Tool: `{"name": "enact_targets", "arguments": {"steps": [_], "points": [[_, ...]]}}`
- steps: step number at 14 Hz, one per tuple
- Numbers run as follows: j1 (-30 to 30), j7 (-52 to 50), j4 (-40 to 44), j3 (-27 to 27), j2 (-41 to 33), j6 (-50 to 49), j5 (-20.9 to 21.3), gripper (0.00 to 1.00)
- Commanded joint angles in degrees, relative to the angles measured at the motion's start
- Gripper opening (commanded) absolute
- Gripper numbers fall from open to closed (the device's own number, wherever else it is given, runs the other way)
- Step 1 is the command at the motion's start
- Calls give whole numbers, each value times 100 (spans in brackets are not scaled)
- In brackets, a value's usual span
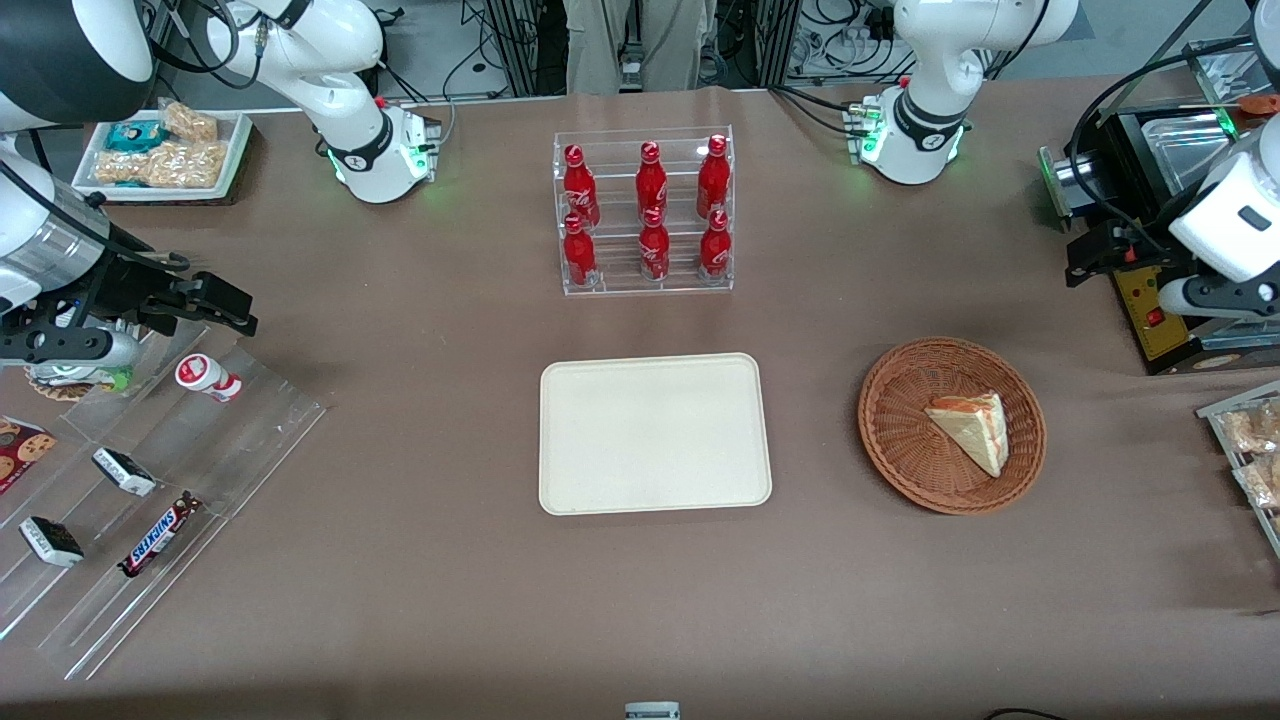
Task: Place sandwich from basket to tray
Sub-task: 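Move the left gripper over the wicker basket toward the sandwich, then lower the left gripper and close it on the wrapped sandwich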
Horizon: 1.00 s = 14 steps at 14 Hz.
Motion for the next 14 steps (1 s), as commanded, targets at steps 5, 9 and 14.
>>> {"name": "enact_targets", "arguments": {"steps": [5,9,14], "points": [[107,-86,-2024,96,196,2405,9,100],[107,-558,-2781,210,591,3944,18,100],[37,-3438,-3222,201,899,5176,18,100]]}}
